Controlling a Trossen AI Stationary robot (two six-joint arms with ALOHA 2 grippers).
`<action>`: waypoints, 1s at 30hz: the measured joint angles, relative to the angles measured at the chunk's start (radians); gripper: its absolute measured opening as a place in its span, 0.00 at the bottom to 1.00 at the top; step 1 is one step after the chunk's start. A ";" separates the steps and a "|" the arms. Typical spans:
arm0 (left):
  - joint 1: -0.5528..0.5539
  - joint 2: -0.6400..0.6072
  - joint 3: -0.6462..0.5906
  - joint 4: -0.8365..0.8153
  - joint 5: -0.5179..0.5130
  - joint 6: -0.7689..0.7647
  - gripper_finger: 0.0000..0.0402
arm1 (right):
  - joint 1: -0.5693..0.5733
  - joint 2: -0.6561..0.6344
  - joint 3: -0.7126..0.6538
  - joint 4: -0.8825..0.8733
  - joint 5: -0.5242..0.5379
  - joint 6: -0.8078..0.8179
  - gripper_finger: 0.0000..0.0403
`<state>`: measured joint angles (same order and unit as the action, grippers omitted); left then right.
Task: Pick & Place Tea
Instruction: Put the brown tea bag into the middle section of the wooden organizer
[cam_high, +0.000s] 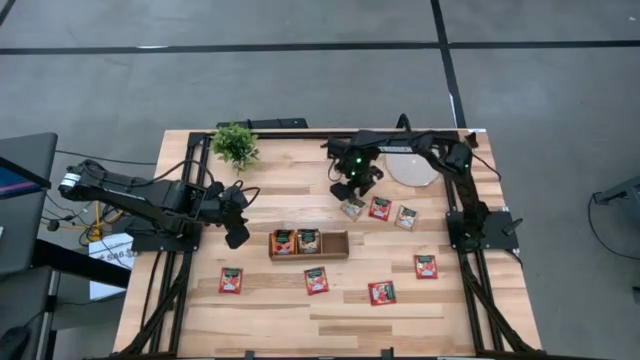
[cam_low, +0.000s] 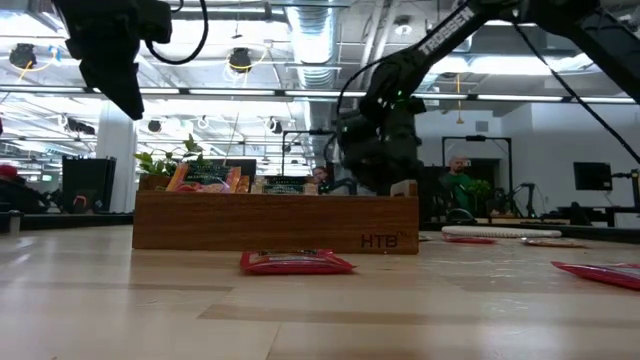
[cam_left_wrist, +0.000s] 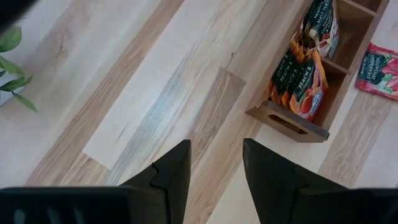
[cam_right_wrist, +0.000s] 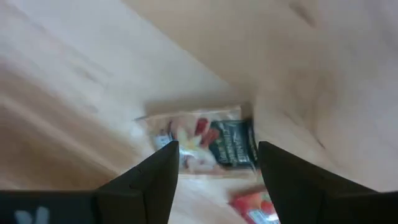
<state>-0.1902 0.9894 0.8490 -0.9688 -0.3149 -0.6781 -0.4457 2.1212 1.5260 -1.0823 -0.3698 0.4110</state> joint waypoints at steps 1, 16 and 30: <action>0.000 0.000 0.000 0.000 0.000 0.000 0.34 | 0.001 0.005 -0.005 -0.024 0.011 0.001 0.53; -0.002 0.000 0.000 0.011 0.005 0.016 0.34 | 0.000 0.026 -0.021 -0.009 0.030 0.000 0.42; -0.002 0.000 0.000 0.014 0.007 0.016 0.34 | 0.006 0.024 -0.029 -0.006 0.034 -0.013 0.36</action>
<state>-0.1917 0.9894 0.8494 -0.9543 -0.3077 -0.6617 -0.4398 2.1456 1.4967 -1.0888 -0.3356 0.3979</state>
